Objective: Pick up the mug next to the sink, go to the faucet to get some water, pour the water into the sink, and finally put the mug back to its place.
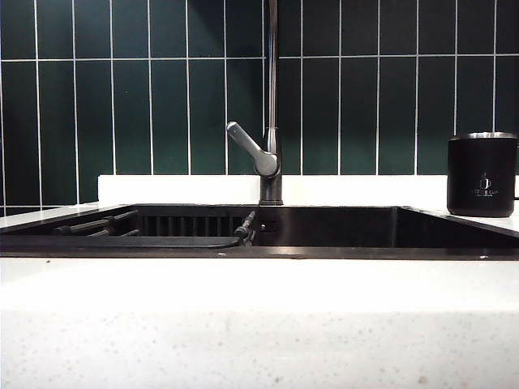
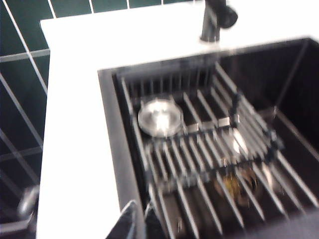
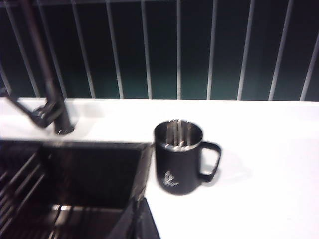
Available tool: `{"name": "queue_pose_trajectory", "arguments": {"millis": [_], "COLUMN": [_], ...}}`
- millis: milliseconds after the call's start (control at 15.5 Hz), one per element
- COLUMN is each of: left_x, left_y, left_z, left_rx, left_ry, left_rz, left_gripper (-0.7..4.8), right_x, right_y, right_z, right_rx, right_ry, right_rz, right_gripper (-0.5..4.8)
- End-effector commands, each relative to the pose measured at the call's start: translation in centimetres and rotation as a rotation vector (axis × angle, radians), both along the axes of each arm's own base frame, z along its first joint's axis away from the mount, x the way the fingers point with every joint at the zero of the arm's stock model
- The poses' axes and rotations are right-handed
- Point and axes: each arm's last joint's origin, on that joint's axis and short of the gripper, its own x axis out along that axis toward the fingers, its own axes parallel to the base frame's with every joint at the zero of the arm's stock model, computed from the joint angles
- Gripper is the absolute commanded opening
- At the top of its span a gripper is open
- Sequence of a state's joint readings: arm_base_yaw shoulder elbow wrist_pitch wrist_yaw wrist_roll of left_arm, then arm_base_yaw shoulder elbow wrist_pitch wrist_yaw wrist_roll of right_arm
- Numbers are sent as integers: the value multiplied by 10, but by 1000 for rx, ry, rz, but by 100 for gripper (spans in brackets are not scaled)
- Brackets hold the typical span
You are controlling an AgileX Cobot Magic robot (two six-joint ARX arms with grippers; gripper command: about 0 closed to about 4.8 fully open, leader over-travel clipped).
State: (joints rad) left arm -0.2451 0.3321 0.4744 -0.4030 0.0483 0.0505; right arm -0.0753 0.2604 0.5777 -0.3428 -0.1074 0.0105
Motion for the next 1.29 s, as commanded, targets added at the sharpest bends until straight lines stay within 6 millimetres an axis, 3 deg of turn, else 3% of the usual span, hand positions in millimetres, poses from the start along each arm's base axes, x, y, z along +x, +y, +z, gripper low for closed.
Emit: {"name": "queue_pose_trajectory", "arguments": {"millis": [65,259,517,711,905,1293], "left_x": [8,12,16,19,21,22], "left_y": [-2,-3,-2,-2,-1,1], "left_z": [-15,-35,-46,-54,-66,-65], "left_rx": [-46,-45,-36,-48,-66,-99], "left_ry": [-40,-11,-31,-47,-80,-174], "left_rz": [13,15,86,113,148,219], "left_gripper": [21,21,21,21,21,20], "right_x": [10,22,28,28,29,34], "right_y": [1,0,-1,-1,-2,-2], "right_z": [-13,-40,-66,-68,-75,-114], "right_rx": [-15,-14,8,216,56,60], "right_ry": [-57,-50,46,78,85,177], "right_rz": [52,52,46,29,11,21], "right_gripper": [-1,-1,-2,-2,-2,-1]}}
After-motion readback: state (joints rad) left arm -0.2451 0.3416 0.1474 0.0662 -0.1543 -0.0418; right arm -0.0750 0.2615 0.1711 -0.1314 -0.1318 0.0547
